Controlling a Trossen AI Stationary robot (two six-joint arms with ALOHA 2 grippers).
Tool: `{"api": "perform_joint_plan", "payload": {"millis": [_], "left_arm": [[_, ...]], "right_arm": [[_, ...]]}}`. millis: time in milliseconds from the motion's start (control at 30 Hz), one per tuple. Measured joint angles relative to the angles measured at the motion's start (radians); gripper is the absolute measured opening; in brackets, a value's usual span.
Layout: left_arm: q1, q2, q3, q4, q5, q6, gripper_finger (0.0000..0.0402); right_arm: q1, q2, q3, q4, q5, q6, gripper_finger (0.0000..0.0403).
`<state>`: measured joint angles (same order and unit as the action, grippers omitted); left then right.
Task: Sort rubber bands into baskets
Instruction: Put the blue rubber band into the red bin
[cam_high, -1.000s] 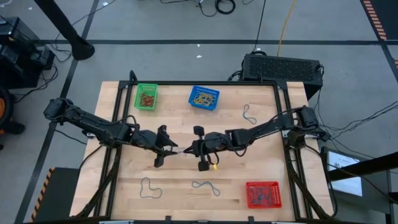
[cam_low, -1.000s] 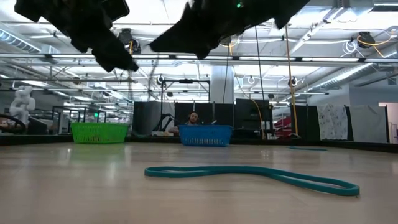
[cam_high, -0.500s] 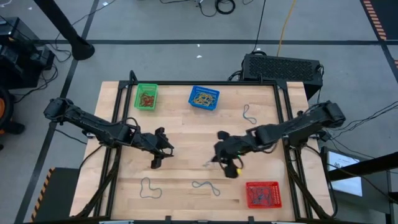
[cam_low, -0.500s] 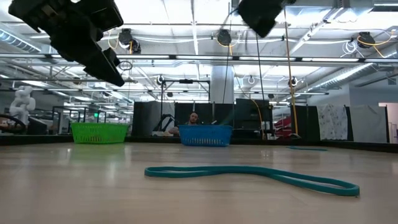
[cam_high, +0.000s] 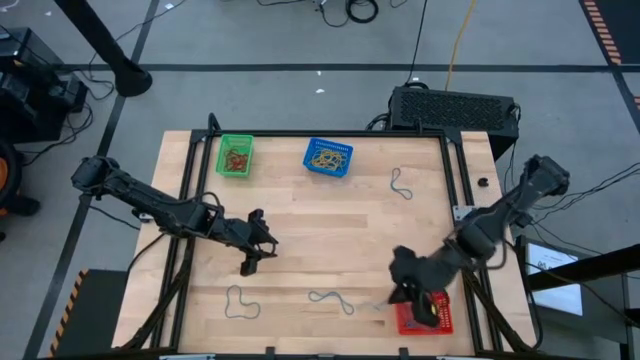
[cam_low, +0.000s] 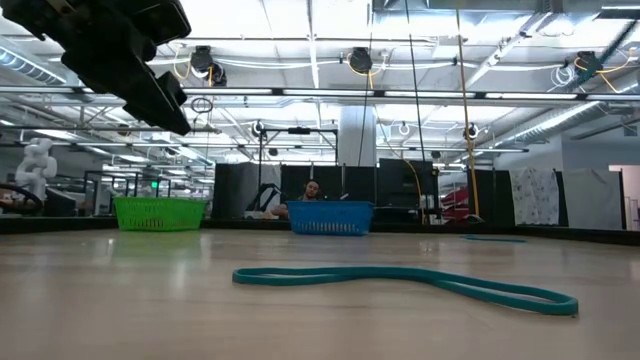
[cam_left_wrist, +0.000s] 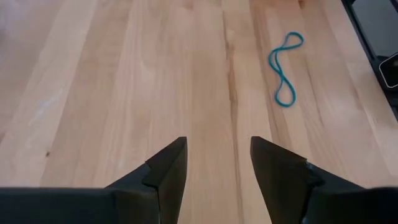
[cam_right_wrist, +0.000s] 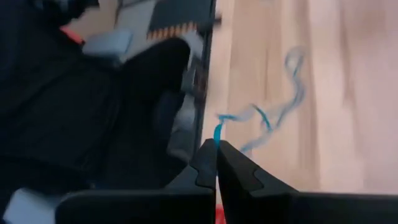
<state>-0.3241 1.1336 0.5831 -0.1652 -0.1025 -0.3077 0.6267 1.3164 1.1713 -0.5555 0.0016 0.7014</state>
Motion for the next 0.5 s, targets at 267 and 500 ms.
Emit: {"api": "perform_joint_plan", "payload": {"millis": [267,500], "left_arm": [[0.001,0.0,-0.001,0.0,-0.004,-0.001,0.0183],[0.001,0.0,-0.001,0.002,-0.011,0.0,0.0183]], "right_arm": [[0.148,-0.001,0.0,-0.243,0.023,0.366,0.0],[0.251,-0.004,0.0,-0.367,0.012,0.57,0.0]]}}
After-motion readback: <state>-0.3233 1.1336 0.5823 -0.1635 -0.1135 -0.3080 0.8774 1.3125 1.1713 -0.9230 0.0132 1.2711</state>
